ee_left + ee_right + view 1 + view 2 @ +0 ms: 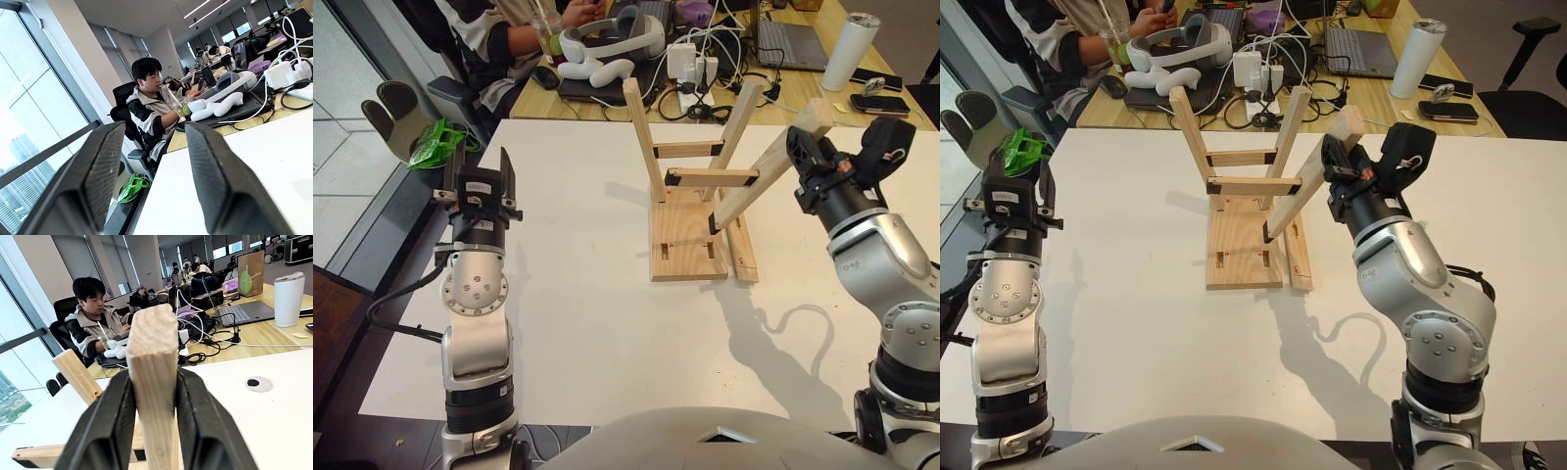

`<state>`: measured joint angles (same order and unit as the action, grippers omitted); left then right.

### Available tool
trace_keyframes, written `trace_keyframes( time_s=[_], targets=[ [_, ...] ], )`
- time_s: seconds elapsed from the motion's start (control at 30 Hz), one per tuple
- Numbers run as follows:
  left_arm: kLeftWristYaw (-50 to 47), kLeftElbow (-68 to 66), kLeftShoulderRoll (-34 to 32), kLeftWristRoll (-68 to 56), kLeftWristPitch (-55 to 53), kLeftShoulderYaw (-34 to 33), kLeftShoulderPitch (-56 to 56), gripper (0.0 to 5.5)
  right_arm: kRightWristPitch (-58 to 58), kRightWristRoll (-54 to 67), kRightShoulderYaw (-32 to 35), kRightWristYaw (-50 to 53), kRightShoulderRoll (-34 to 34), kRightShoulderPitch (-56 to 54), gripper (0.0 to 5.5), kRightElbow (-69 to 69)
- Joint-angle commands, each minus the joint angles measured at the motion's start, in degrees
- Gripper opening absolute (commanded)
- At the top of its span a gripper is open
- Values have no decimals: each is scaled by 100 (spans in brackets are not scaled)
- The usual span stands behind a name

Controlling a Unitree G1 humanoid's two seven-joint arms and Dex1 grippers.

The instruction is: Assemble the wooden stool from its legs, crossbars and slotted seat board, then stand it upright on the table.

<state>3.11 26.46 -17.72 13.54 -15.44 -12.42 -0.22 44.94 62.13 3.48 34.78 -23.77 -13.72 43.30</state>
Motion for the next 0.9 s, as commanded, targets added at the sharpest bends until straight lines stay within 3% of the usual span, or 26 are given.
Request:
trace_keyframes(
  time_s=[0.03, 0.5, 0.9],
  targets=[
    [155, 108, -71, -200, -433, -112, -294, 225, 472, -306, -307, 401, 37, 171, 101, 459],
    [369, -33, -91, -437, -765, -18, -666, 225, 1004, -482, -623, 849, 845, -80, 101, 691],
    [327, 240, -78, -573, -1064, -176, -426, 225, 1748, -111, -214, 1007, 695, -92, 101, 803]
  ],
)
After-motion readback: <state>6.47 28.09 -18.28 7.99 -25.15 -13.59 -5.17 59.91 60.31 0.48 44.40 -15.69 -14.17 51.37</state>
